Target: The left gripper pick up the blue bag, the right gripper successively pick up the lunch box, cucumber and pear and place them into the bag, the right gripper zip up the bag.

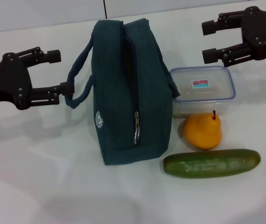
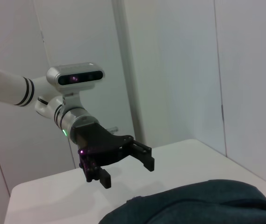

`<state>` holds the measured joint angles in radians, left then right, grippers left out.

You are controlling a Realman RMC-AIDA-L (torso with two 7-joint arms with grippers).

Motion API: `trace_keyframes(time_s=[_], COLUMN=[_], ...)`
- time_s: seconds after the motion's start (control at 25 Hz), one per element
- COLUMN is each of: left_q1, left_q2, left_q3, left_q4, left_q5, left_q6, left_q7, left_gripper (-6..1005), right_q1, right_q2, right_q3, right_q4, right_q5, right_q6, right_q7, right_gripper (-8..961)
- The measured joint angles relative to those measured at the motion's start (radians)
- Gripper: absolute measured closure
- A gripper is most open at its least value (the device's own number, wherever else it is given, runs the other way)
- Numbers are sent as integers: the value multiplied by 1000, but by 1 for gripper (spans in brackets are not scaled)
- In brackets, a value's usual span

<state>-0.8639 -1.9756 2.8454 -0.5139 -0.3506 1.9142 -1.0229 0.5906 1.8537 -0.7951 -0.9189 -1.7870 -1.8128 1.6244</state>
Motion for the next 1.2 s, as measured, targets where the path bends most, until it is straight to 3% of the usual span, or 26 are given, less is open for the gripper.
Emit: trace_keyframes(time_s=[0.6,0.76,1.0,1.2], left_q1=[-4,-45,-137,-175], left_q2=[-2,-5,-49,-78], left_q3=[0,0,1,2], left_q4=[0,-16,-174,-234], left_q5=[-4,-6,24,45], left_q6=[0,8,12,18], left_q7=[-16,-160,-463,-601], left_gripper=[130,130,131,132], right_q1=[-1,-3,-5,-5], right_q2=[1,1,1,1], right_q3=[2,2,0,1], right_q4=[5,7,2,2], right_q5=[0,0,0,0], right_q6=[9,11,10,6], right_q7=[-7,-8,-5,-5], right_gripper=[146,146,145,145])
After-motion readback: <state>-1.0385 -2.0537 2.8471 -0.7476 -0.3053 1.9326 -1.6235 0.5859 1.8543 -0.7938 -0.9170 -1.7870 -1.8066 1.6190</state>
